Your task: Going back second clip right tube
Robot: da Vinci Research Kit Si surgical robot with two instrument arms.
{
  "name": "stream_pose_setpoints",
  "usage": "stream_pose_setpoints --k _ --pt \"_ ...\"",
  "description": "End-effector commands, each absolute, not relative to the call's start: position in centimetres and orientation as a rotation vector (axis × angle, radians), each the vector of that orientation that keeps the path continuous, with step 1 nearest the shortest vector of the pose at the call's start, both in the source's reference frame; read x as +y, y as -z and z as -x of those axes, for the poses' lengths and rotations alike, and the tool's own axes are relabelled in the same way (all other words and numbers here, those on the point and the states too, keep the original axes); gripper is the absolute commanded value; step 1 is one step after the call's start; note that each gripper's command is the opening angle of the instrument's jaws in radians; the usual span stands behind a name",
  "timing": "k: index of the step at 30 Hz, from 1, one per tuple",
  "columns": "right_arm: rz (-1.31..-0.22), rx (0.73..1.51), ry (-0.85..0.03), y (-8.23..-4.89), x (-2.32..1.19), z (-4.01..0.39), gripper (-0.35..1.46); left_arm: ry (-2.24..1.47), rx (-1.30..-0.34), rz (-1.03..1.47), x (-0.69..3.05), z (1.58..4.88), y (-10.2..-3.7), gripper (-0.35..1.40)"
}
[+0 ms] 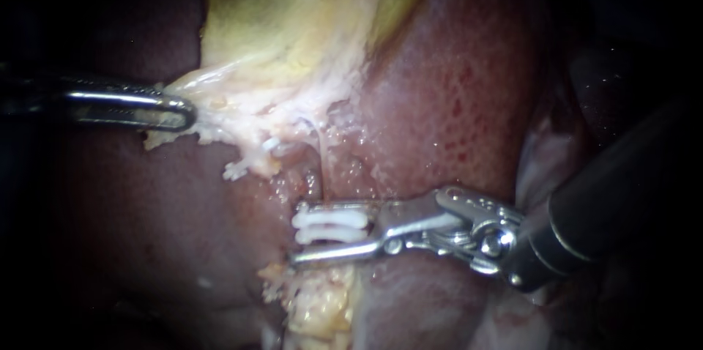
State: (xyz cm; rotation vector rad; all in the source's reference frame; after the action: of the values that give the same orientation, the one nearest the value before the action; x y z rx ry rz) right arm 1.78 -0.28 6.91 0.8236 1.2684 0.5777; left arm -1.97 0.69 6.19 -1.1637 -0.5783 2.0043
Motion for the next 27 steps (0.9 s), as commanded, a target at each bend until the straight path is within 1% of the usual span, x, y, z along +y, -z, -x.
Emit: stream_pose_setpoints --k 1,6,10,13,18,19,22,27 --pt "-0.822 1.263 -0.576 -6.91 -0.28 -1.78 0.50 -2.004 -0.578 1.164 0.69 1.98 -6.19 -0.35" --pt "-0.798 1.274 -0.550 -6.98 -0.32 -1.84 0.50 -2.004 -0.578 1.163 0.69 1.98 -6.19 -0.35" --pt "-0.791 1.273 -0.547 -7.13 -0.33 -1.90 0.50 -2.004 -0.578 1.163 0.69 1.99 -6.19 -0.35" --pt "-0.766 1.277 -0.542 -7.27 -0.35 -1.90 0.50 -2.004 -0.577 1.163 0.69 2.01 -6.19 -0.35" --pt "-0.702 1.260 -0.584 -7.43 -0.31 -1.88 0.50 -2.003 -0.572 1.161 0.70 2.03 -6.20 -0.35" --pt "-0.702 1.247 -0.589 -7.44 -0.30 -1.87 0.50 -2.003 -0.572 1.161 0.70 2.03 -6.20 -0.35" --pt "-0.725 1.177 -0.651 -7.46 -0.27 -1.87 0.50 -2.003 -0.572 1.161 0.70 2.03 -6.20 -0.35" --pt "-0.751 1.151 -0.717 -7.49 -0.24 -1.85 0.50 -2.003 -0.572 1.161 0.69 2.03 -6.20 -0.35"
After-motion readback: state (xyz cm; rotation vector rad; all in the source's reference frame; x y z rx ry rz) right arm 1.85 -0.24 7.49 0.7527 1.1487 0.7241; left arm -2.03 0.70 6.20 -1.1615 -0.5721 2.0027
